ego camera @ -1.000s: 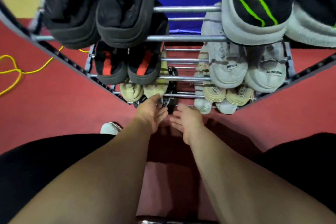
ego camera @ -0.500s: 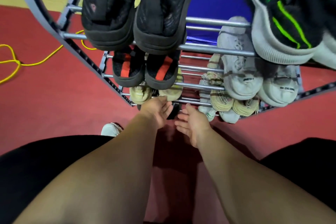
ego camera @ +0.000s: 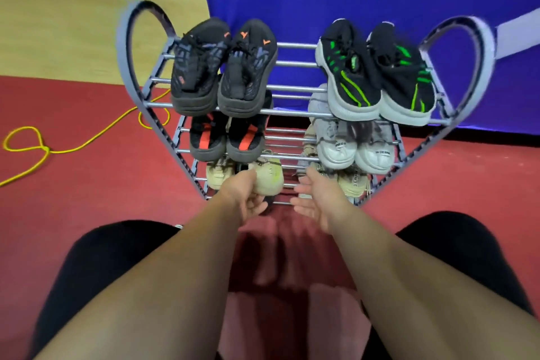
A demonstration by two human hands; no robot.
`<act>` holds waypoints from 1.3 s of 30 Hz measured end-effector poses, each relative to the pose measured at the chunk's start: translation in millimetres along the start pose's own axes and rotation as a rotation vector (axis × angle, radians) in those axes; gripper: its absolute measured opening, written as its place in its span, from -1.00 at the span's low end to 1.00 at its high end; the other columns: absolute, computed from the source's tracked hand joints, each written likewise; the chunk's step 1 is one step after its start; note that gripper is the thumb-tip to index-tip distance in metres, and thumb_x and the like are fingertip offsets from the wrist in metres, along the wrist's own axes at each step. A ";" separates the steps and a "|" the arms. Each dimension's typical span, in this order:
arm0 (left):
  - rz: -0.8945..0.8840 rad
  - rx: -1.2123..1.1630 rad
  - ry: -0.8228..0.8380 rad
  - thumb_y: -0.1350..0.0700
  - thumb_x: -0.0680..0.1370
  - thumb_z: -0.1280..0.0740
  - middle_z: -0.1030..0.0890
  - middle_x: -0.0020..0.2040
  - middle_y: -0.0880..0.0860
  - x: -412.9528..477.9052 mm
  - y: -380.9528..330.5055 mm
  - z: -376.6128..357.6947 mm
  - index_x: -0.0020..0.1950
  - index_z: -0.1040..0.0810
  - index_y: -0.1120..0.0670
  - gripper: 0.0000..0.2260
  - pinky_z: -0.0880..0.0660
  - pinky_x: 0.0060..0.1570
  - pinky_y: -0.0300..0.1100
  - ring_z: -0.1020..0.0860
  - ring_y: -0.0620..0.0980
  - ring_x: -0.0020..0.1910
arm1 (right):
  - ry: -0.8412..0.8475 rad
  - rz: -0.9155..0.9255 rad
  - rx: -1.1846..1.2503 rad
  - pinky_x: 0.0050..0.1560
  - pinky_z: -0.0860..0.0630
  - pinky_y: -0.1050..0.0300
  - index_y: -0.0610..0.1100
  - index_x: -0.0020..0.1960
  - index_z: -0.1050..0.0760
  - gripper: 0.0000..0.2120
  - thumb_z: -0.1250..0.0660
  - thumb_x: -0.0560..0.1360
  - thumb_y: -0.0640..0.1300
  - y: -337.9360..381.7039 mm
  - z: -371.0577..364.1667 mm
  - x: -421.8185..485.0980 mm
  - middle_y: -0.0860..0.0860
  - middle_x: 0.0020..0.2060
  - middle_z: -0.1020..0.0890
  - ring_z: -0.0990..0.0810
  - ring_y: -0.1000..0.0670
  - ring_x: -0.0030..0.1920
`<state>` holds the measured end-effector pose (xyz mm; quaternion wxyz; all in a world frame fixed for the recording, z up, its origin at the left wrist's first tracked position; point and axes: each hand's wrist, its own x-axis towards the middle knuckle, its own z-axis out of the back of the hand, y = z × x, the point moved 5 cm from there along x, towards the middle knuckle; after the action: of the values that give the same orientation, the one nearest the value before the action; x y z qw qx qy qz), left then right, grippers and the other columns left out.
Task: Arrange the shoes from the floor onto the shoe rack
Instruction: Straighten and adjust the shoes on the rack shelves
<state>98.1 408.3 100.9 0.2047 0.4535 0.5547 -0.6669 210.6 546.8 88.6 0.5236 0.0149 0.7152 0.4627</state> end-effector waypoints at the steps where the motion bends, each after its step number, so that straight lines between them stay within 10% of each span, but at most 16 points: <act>1: -0.001 0.024 0.005 0.14 0.58 -0.20 -0.50 -0.47 0.00 -8.7 1.1 3.2 -0.05 -0.54 0.10 -0.86 -0.62 0.05 -0.03 -0.44 -0.08 -0.38 | -0.004 0.012 -0.007 0.07 -0.66 -0.10 -0.17 0.29 -0.52 -0.53 -0.20 0.66 0.20 3.7 6.1 -8.1 -0.08 0.10 -0.65 -0.70 -0.21 0.07; 8: 0.044 0.306 0.145 0.22 0.45 -0.17 -0.38 -0.51 -0.02 -73.3 3.8 13.8 -0.25 -0.45 0.11 -0.89 -0.61 -0.09 -0.01 -0.37 -0.09 -0.48 | -0.079 0.060 -0.029 0.03 -0.66 -0.07 -0.18 0.24 -0.54 -0.52 -0.20 0.64 0.22 20.9 52.4 -63.6 -0.12 0.11 -0.65 -0.69 -0.15 0.01; 16: -0.061 0.371 0.422 0.21 0.29 -0.28 -0.58 -0.25 0.04 -114.5 -19.3 34.5 0.03 -0.57 0.15 -0.68 -0.64 -0.31 -0.16 -0.58 -0.06 -0.35 | -0.396 0.274 0.153 -0.04 -0.45 -0.04 -0.12 0.08 -0.56 -0.48 -0.22 0.42 0.28 38.0 101.8 -110.2 -0.02 -0.25 -0.53 -0.44 -0.08 -0.24; 23: -0.123 0.204 0.573 0.20 0.23 -0.26 -0.64 0.00 0.10 -129.6 -16.0 29.0 0.29 -0.59 0.16 -0.39 -0.63 -0.29 -0.19 -0.63 0.01 -0.17 | -0.185 0.311 0.504 0.36 -0.41 -0.08 0.03 0.57 -0.32 -0.28 -0.21 0.54 0.40 53.3 102.3 -133.3 -0.03 0.47 -0.46 -0.53 -0.10 0.37; 39: -0.252 -0.156 0.547 -0.01 0.55 -0.33 -0.68 0.08 0.14 -134.0 -32.3 29.2 0.31 -0.58 0.15 -0.61 -0.67 -0.08 0.03 -0.70 0.10 -0.01 | -0.047 0.320 0.479 0.27 -0.57 -0.16 -0.09 0.33 -0.53 -0.37 -0.21 0.56 0.39 50.2 98.2 -135.7 -0.05 0.14 -0.70 -0.70 -0.10 0.14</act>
<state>129.7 360.1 229.5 -0.0023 0.5267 0.6906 -0.4957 323.5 570.2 220.1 0.4419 0.2613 0.7805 0.3568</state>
